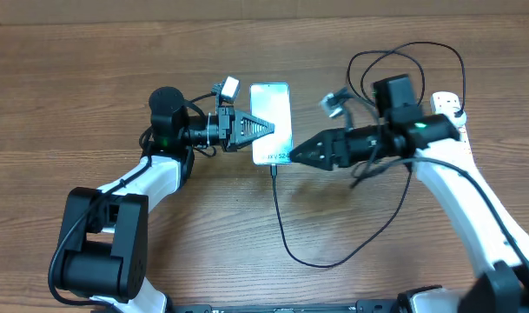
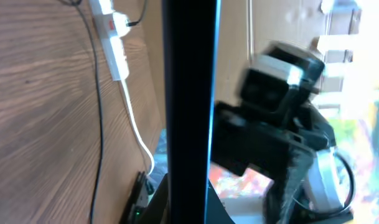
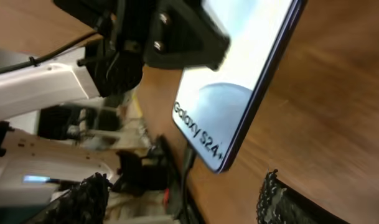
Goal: Plug charger to phone and switch on socket
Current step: 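Withdraw the right gripper and lower the phone with the left gripper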
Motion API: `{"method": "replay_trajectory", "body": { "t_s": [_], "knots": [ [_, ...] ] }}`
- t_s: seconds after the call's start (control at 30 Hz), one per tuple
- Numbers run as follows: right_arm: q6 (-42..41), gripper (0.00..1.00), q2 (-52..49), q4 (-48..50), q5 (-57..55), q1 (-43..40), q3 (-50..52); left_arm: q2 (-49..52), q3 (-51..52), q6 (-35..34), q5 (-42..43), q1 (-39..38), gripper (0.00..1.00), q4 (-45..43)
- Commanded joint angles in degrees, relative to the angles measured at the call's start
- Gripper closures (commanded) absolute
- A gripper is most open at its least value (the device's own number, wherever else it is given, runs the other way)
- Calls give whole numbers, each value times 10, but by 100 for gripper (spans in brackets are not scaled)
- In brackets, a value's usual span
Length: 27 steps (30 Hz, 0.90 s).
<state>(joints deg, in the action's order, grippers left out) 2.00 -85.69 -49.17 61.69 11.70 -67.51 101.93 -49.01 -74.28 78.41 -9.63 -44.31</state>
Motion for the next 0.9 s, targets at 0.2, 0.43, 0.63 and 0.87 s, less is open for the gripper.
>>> {"method": "replay_trajectory", "body": {
  "t_s": [0.2,0.43,0.63,0.87],
  "knots": [
    [15,12,105,-40,-127,-20,-11,-3,-12,178,-111,-2,96,218],
    [15,8,114,-55,-137,-20,-11,-3,-121,389,-275,-35,96,540],
    [15,6,114,-56,-137,-20,-11,-3,-195,486,-401,-52,96,683],
    [13,2,114,-59,-137,-20,-11,53,-207,487,-395,-50,96,688]
  ]
}}
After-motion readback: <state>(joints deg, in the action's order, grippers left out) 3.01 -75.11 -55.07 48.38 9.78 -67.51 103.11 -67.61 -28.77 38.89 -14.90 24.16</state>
